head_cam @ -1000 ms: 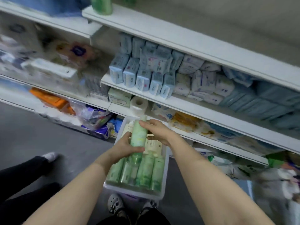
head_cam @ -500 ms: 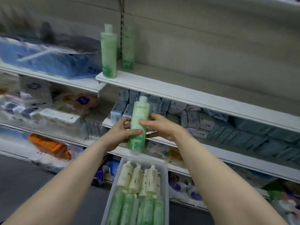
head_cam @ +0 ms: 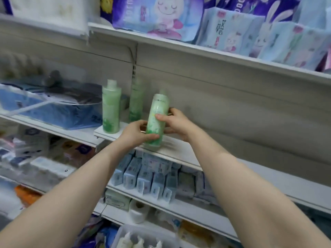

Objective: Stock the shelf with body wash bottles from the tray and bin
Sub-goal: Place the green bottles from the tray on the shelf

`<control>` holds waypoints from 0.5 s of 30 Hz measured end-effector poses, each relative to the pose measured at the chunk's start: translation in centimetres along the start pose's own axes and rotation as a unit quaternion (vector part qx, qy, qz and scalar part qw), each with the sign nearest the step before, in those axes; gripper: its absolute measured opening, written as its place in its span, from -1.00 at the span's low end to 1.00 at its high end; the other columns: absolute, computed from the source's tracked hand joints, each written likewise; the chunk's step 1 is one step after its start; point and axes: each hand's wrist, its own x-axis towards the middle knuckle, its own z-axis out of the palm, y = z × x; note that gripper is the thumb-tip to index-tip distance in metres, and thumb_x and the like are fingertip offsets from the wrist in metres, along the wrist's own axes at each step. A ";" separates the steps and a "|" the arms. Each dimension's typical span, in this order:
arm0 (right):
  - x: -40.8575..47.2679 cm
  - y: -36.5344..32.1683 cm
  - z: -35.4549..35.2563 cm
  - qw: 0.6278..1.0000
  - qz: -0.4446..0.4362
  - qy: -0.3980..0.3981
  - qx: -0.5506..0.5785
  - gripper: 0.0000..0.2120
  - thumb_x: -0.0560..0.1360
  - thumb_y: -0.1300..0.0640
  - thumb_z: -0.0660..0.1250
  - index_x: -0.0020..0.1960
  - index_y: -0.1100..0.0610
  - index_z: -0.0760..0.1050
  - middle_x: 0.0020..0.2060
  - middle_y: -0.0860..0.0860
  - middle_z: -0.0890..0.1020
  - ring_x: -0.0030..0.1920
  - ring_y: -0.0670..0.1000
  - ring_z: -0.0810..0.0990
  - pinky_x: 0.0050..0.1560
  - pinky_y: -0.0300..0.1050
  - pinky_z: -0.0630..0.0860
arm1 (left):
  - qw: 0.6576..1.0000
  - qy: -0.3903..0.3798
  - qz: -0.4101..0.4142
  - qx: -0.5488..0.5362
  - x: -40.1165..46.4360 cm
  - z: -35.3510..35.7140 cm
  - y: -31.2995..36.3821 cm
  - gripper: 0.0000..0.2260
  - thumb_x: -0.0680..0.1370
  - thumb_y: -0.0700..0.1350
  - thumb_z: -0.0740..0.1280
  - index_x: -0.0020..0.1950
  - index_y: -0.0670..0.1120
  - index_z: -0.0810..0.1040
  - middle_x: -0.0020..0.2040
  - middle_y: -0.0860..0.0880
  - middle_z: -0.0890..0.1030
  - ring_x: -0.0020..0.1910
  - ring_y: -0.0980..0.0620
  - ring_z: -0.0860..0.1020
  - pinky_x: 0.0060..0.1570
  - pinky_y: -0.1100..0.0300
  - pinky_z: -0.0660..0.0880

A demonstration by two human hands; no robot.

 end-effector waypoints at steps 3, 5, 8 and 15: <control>3.5 0.9 -1.2 0.999 -0.012 0.029 -0.016 -0.60 0.50 0.13 0.48 0.25 0.16 0.43 0.13 0.10 0.63 0.08 0.11 0.67 -0.05 0.00 0.67 | 1.000 0.024 -0.016 0.001 3.8 1.7 -0.6 -0.47 0.33 -0.06 0.59 0.25 -0.10 0.55 0.06 0.00 0.66 0.02 0.05 0.63 0.14 0.03 0.56; 5.9 1.6 -1.9 0.998 -0.020 0.049 -0.032 -0.59 0.42 0.10 0.54 0.18 0.11 0.46 0.11 0.11 0.64 0.07 0.13 0.67 0.02 0.11 0.66 | 0.998 0.050 -0.024 0.000 6.0 2.9 -1.2 -0.50 0.34 -0.07 0.59 0.22 -0.11 0.55 0.07 -0.01 0.66 0.01 0.03 0.63 0.12 0.01 0.56; 9.1 2.5 -2.6 0.996 -0.030 0.063 -0.058 -0.46 0.28 -0.06 0.55 0.19 0.06 0.47 0.16 0.09 0.64 0.09 0.15 0.65 0.10 0.19 0.63 | 0.996 0.083 -0.030 -0.003 8.7 4.2 -1.8 -0.59 0.38 -0.14 0.55 0.18 -0.15 0.55 0.05 -0.02 0.65 0.03 -0.01 0.62 0.13 0.05 0.55; 14.1 4.4 -2.7 0.995 -0.087 0.040 -0.010 -0.35 0.26 -0.08 0.53 0.31 0.02 0.45 0.19 0.08 0.60 0.17 0.14 0.62 0.18 0.24 0.58 | 0.990 0.141 0.000 -0.024 14.0 5.6 -3.6 -0.56 0.40 -0.18 0.54 0.22 -0.06 0.49 0.10 -0.06 0.61 0.06 -0.10 0.59 0.13 -0.01 0.54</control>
